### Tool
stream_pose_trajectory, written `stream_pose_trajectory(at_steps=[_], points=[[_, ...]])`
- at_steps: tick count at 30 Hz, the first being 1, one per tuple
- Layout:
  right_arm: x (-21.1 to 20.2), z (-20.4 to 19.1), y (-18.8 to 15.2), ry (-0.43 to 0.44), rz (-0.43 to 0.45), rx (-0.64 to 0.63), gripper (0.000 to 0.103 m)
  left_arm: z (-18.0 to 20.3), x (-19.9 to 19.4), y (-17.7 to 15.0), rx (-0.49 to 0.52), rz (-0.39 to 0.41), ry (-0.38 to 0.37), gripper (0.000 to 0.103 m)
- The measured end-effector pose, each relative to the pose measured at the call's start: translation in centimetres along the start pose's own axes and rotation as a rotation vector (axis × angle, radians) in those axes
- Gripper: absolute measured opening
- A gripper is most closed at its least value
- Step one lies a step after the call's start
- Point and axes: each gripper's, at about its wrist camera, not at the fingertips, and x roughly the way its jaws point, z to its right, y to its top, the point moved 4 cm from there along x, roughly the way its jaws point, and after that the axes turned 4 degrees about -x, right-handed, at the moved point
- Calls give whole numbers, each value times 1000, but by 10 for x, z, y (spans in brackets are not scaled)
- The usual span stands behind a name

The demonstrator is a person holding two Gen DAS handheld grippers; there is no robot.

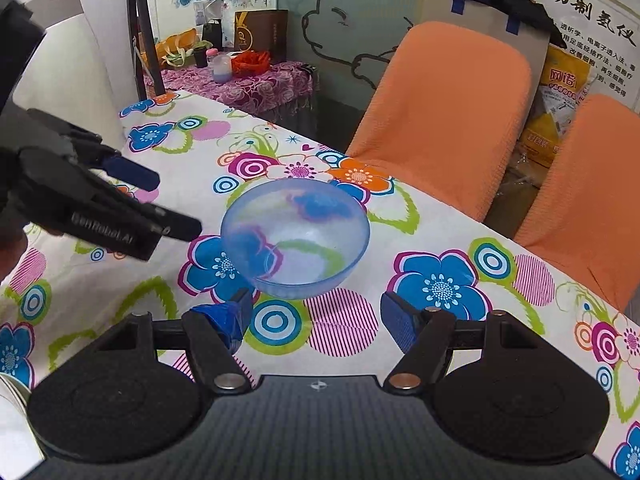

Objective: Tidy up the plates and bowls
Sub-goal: 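Move the left tool to the rim of the translucent blue bowl, then close the left tool on the blue bowl rim and lift it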

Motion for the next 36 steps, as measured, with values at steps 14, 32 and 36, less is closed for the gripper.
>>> stream_pose_trajectory(at_steps=[14,32,36], points=[[33,9,2,4,1,-17,57,3,27,28,-59,2,-47,71],[46,17,2,8,50,-48,57,57,66,34,75,-18,-164,71],[51,15,8,-1,85,-85,58,66,72,29,120,-38,-165,53]])
